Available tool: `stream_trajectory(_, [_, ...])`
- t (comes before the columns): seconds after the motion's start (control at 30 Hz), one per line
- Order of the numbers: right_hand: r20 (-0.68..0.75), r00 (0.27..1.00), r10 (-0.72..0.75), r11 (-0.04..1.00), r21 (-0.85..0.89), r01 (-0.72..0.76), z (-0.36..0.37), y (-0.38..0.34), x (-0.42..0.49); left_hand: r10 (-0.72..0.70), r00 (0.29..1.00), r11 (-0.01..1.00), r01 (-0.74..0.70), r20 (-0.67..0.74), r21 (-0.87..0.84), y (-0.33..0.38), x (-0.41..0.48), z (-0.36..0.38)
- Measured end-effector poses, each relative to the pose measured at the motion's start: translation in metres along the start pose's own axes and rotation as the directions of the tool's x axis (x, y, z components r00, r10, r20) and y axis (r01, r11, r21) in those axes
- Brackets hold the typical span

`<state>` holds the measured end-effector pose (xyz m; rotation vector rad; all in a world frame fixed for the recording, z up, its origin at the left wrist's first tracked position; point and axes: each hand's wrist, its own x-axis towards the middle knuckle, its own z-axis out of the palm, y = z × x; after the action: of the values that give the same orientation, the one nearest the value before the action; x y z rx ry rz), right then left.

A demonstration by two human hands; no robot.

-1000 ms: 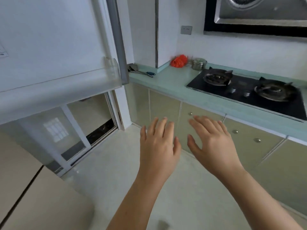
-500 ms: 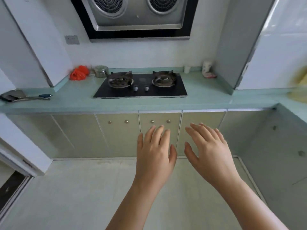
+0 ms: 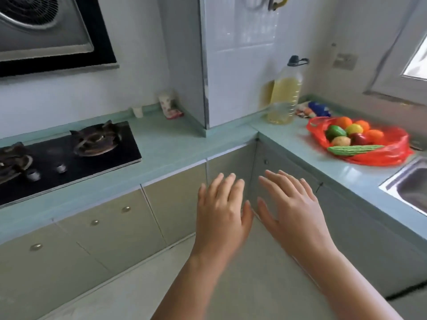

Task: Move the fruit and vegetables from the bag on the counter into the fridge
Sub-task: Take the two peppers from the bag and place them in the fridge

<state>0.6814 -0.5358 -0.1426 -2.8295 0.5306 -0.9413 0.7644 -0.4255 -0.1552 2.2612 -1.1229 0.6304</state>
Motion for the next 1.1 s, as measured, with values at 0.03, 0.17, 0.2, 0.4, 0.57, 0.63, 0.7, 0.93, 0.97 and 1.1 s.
stream_trajectory(0.03, [-0.005, 0.999, 0.034, 0.999, -0.011, -0.034, 0.0, 0.013, 0.004, 0.025, 1.0, 0.999, -0.024, 0.01, -0.025, 0.007, 0.01, 0.012])
stream_trajectory(0.17, [-0.04, 0.987, 0.157, 0.984, -0.08, -0.16, 0.002, 0.057, 0.016, 0.122, 0.991, 0.988, -0.116, 0.055, -0.106, 0.024, 0.045, 0.054])
stream_trajectory(0.2, [-0.054, 0.98, 0.193, 0.975, -0.101, -0.198, 0.005, 0.068, 0.02, 0.147, 0.987, 0.982, -0.137, 0.065, -0.13, 0.026, 0.055, 0.066])
stream_trajectory(0.4, [-0.118, 0.94, 0.32, 0.925, -0.178, -0.337, 0.028, 0.102, 0.046, 0.263, 0.961, 0.942, -0.236, 0.09, -0.238, 0.015, 0.105, 0.117])
stream_trajectory(0.57, [-0.192, 0.9, 0.392, 0.874, -0.227, -0.43, 0.054, 0.113, 0.087, 0.35, 0.934, 0.893, -0.311, 0.068, -0.327, -0.01, 0.153, 0.157])
stream_trajectory(0.63, [-0.224, 0.883, 0.413, 0.847, -0.261, -0.463, 0.062, 0.12, 0.102, 0.377, 0.925, 0.87, -0.335, 0.05, -0.361, -0.017, 0.173, 0.173])
stream_trajectory(0.7, [-0.243, 0.864, 0.441, 0.816, -0.293, -0.499, 0.068, 0.132, 0.113, 0.421, 0.906, 0.845, -0.376, 0.038, -0.38, -0.019, 0.192, 0.192])
stream_trajectory(0.93, [-0.282, 0.803, 0.524, 0.727, -0.343, -0.595, 0.085, 0.198, 0.14, 0.517, 0.852, 0.765, -0.42, 0.077, -0.488, 0.01, 0.242, 0.26])
stream_trajectory(0.97, [-0.284, 0.794, 0.538, 0.717, -0.34, -0.608, 0.086, 0.211, 0.143, 0.53, 0.844, 0.755, -0.424, 0.085, -0.499, 0.017, 0.249, 0.271])
stream_trajectory(1.1, [-0.288, 0.766, 0.575, 0.674, -0.365, -0.643, 0.093, 0.273, 0.156, 0.595, 0.794, 0.717, -0.451, 0.129, -0.531, 0.051, 0.285, 0.323])
